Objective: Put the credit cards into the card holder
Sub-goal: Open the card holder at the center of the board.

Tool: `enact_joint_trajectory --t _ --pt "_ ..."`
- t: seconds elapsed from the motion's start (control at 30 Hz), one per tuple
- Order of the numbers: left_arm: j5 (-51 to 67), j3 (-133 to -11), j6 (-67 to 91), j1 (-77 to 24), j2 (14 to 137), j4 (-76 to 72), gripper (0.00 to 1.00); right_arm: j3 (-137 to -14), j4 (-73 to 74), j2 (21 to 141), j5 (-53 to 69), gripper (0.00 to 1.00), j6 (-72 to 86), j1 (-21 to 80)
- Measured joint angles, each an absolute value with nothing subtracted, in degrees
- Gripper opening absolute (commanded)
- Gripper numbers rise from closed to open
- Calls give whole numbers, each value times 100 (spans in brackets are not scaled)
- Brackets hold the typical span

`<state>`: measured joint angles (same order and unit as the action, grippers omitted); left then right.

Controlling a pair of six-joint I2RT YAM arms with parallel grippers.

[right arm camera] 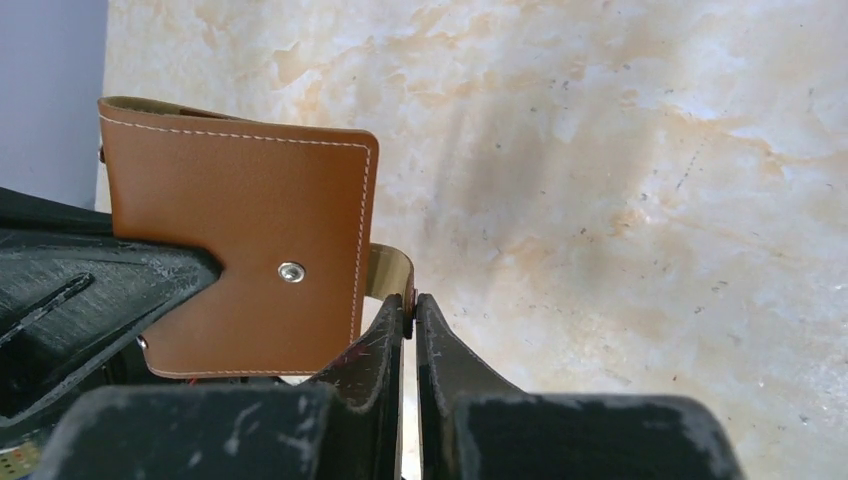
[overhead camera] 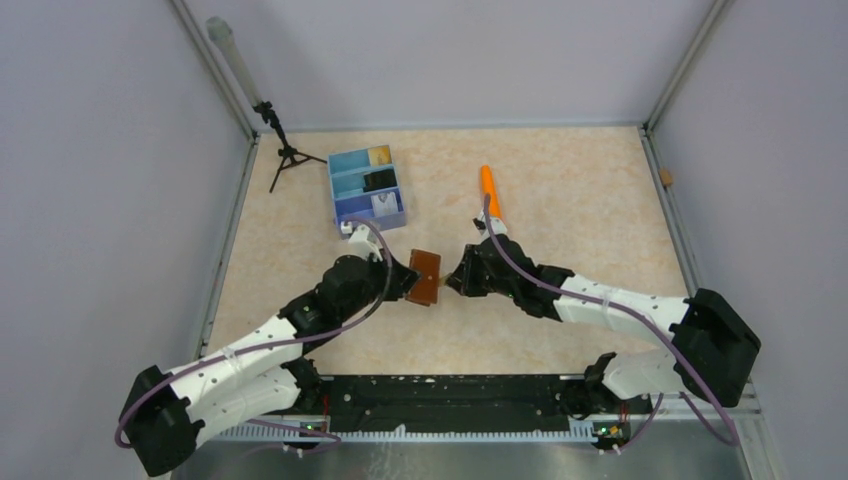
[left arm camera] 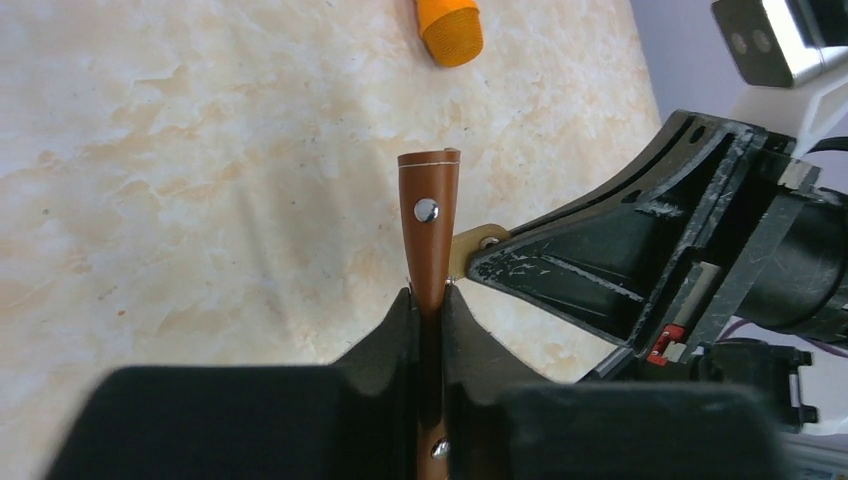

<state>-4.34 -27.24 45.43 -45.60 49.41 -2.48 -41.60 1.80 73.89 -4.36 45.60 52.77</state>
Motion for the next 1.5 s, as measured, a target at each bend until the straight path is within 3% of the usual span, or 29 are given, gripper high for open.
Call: enact_joint_trajectory --t 0.1,0.17,0.27,0.77,1.03,1.5 --pt "-548 -2694 4578 -4560 4936 -128 68 -4047 148 7387 -473 0 4475 5282" --pt "-676 -2635 4665 -4565 4901 25 82 -3885 95 7378 -458 0 4403 5282" --pt "-797 -2427 4777 -4565 4781 222 92 -3590 30 7323 -268 0 4289 5284" --pt "-178 -2198 4762 -4567 5072 121 99 -3295 -886 6840 760 0 4095 5376" --pt "62 -2241 4729 -4571 5461 -49 91 -3295 -906 6818 803 0 4012 5384" --pt "-357 -2237 4943 -4571 4993 276 86 -3253 276 6541 -823 0 4480 5398"
